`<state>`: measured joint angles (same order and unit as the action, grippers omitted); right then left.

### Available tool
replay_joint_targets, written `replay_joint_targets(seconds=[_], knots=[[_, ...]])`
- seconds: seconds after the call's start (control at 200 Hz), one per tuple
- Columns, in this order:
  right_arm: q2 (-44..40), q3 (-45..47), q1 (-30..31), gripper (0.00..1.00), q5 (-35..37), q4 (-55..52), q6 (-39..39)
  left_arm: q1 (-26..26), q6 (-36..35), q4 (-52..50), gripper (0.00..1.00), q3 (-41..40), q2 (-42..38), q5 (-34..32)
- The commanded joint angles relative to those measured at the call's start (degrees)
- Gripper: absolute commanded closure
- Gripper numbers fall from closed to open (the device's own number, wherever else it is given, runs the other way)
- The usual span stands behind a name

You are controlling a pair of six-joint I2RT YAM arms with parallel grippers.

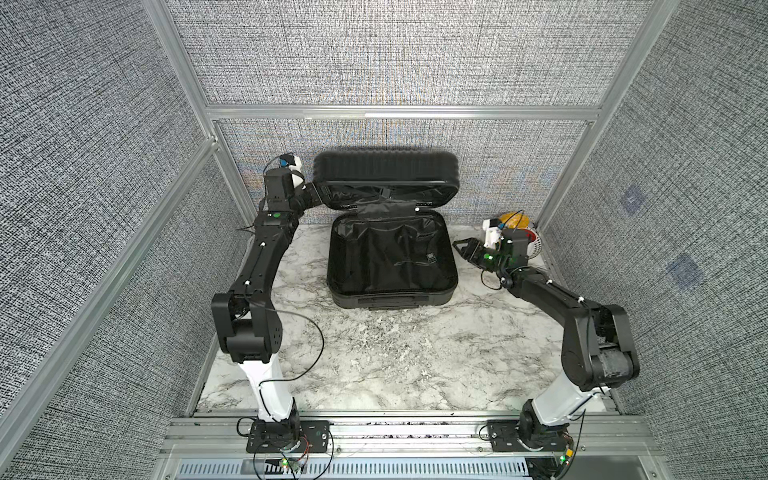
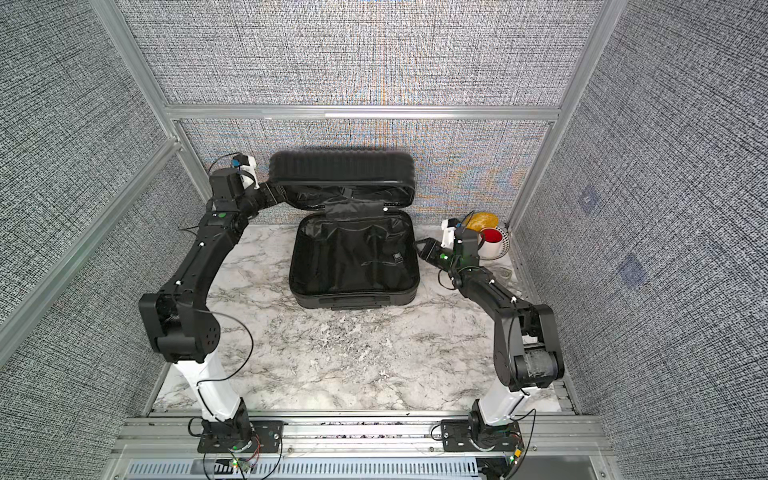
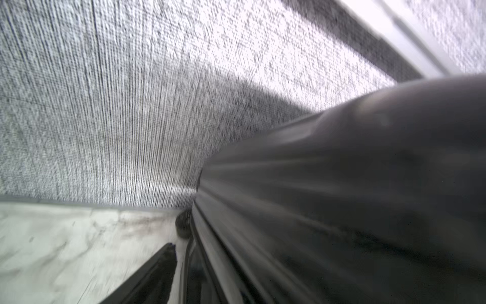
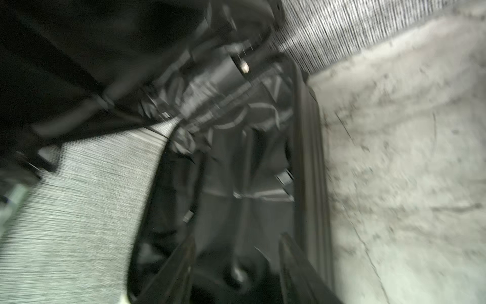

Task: Open the suitcase zippers
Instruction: Open the suitcase at the center of the board.

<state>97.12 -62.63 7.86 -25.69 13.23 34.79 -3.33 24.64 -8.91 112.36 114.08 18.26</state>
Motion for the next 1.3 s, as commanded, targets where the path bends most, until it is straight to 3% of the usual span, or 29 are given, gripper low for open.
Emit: replay_joint_targets(seconds=[0.0,0.145,0.31,0.39,0.625,0.856,0.951,1.031,1.076,1.181,1.236,1.296], knots=[[2.3,-1.8,1.7,0.39,8.1,-6.7,-8.1,0.1,1.0,-6.8,0.09,11.0,8.0,2.9],[7.9,-7.6,3.0,0.36,12.3,-13.8,-11.5,0.1,1.1,-12.6,0.08,23.9,16.5,7.3],[11.9,-12.3,4.3,0.41,12.5,-17.9,-13.3,0.0,1.2,-8.4,0.08,19.2,13.6,8.5],[12.9,-13.3,4.7,0.51,12.5,-19.3,-13.6,0.1,-0.1,-7.5,0.07,16.4,11.5,8.6],[11.2,-11.3,5.0,1.00,11.9,-21.9,-15.8,0.3,-2.6,-5.1,0.07,8.0,4.7,9.1],[1.7,-1.2,5.1,1.00,6.3,-26.2,-19.8,0.4,-3.8,6.7,0.07,-8.2,-7.6,10.6],[-2.1,2.7,5.1,1.00,2.0,-27.3,-20.4,0.3,-3.9,6.0,0.08,-6.8,-7.5,11.6],[-4.6,3.6,5.2,1.00,0.7,-27.1,-20.7,0.2,-3.5,0.9,0.08,0.5,-3.3,10.1],[-5.8,3.3,5.2,0.88,1.0,-26.7,-20.5,0.1,-3.3,-5.7,0.08,7.7,1.2,8.7],[-7.8,0.9,5.1,0.51,3.6,-26.3,-19.9,0.1,-3.3,-20.0,0.08,26.3,12.6,9.9],[-8.8,-0.3,4.9,0.38,3.9,-25.8,-19.1,0.1,-3.0,-22.0,0.05,30.0,15.6,12.2],[-9.8,-1.3,4.8,0.28,3.8,-24.8,-18.1,0.0,-3.3,-21.0,0.02,27.9,15.2,14.1]])
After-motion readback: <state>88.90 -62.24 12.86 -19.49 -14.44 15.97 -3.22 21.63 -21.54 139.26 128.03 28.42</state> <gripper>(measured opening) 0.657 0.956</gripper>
